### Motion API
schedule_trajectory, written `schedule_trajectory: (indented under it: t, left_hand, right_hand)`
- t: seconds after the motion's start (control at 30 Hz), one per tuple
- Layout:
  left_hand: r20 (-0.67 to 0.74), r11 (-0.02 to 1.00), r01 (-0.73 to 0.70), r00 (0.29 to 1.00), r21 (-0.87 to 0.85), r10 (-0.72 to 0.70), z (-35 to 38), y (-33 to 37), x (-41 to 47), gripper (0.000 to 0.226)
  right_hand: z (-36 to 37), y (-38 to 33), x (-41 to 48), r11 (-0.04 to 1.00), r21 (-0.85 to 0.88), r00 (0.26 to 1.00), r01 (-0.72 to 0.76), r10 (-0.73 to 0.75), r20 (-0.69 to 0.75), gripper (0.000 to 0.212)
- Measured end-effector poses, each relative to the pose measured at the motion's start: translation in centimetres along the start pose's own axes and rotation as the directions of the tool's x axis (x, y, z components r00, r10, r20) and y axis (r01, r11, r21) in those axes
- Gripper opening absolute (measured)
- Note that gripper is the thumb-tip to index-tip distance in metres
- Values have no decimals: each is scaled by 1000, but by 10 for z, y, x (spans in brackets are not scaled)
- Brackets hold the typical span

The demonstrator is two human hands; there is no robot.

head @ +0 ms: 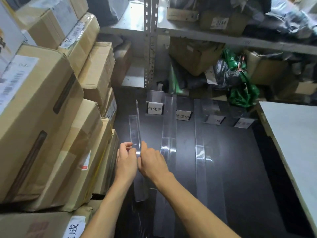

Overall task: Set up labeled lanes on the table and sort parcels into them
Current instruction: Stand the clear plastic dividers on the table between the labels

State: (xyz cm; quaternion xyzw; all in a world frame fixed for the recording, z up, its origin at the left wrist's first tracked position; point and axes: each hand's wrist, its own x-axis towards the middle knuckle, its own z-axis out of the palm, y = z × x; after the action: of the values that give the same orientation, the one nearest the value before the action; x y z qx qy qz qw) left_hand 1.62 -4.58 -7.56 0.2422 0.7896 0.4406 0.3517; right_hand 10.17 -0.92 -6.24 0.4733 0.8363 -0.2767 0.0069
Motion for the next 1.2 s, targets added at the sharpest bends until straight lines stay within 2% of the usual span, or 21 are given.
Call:
schedule_trajectory:
  t: [0.17,0.33,0.43,0.57,0.8,0.87,0.97,1.03,1.1,1.2]
  left_hand:
    - [1,998,19,1000,-54,-19,-8,4,2,17]
    - [-19,988,74,997,-138,-78,-13,5,5,22]
    - [-50,977,51,997,-205,-63,-16,15,5,21]
    - [-43,979,-20,999,-203,12,-17,41,3,24]
    - [-55,970,-221,975,-100,217,4,91,-14,37]
    - [4,962,-265,964,-67,266,21,111,-23,34]
    - [164,945,-315,932,-85,325,60,136,-41,36]
    - [312,938,-319,885,-138,347,100,148,-50,38]
    - [430,941,-319,838,-116,337,152,148,-51,45]
    - [592,935,-354,746,-36,305,238,129,-50,42]
  right_hand:
    - [-3,-4,1,996,-94,1000,-8,5,-28,57]
    - [-14,-17,-5,999,11,997,38,-38,-71,57]
    - [-27,-24,-9,990,130,990,55,-37,-136,59]
    - [-55,-31,-9,948,304,956,95,-2,-292,59]
    - [-116,-16,-27,887,412,821,210,69,-567,58]
    - [-137,-4,-38,866,446,760,227,129,-637,58]
    - [-170,28,-55,850,468,664,241,207,-719,58]
    - [-190,58,-66,858,451,603,248,227,-764,57]
    - [-205,92,-77,872,429,551,237,242,-798,56]
    - [-218,147,-89,857,474,528,203,312,-790,51]
